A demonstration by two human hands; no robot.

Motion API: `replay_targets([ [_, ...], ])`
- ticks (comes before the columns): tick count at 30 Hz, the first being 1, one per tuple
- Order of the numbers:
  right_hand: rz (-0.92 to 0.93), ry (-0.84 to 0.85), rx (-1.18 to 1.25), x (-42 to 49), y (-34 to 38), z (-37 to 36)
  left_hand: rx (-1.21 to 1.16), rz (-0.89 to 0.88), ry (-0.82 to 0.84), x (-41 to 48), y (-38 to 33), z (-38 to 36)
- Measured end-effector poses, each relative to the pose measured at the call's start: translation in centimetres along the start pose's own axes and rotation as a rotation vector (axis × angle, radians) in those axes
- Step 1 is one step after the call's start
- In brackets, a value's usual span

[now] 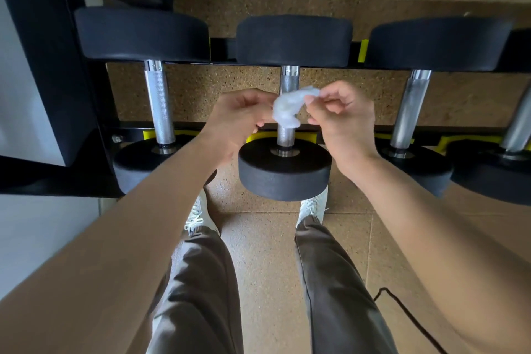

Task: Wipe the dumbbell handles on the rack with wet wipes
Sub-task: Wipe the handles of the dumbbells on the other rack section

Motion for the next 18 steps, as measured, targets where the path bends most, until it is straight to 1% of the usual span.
replay_targets([
  [2, -0.073, -0.009, 0.100, 0.7, 0.3, 0.0, -0.123, 0.065, 0.067, 0.3, -0.1, -0.3],
  [4, -0.147, -0.022, 0.191, 1.1, 0.6, -0.4, -0.098, 0.087, 0.093, 0.8, -0.1, -0.5],
  [5, -0.184, -0.032, 0.245, 1.3, 0.7, -0.7, -0.065, 0.084, 0.073, 1.1, -0.1, -0.6],
  [6, -0.217, -0.042, 0.291, 1.3, 0.8, -1.0, -0.051, 0.074, 0.030, 1.4, -0.1, -0.5],
  [8, -0.253, -0.057, 0.316, 1.5, 0.7, -1.5, -0.118, 0.046, -0.117, 2.0, -0.1, 0.2],
  [10, -0.237, -0.047, 0.252, 1.7, 0.9, -2.1, -0.238, 0.020, -0.290, 2.4, 0.1, 1.1],
  [11, -0.222, -0.041, 0.209, 1.8, 1.1, -2.6, -0.283, 0.006, -0.348, 2.6, 0.1, 1.4],
  [14, -0.218, -0.086, 0.177, 2.1, 1.2, -3.5, -0.324, 0.025, -0.422, 3.2, 0.8, 0.9],
  [16, -0.277, -0.179, 0.253, 2.4, 0.5, -2.9, -0.310, 0.062, -0.419, 3.8, 1.1, -0.2],
  [18, -0.365, -0.308, 0.318, 2.7, -0.7, -1.3, -0.265, 0.030, -0.389, 4.5, 0.8, -1.1],
])
Point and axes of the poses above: each hand's wrist, its own x-axis towards the middle knuckle, its own z-axis out of the back of the hand, y = z × x, the point moved 6 cm from there along x, towards the middle knuckle
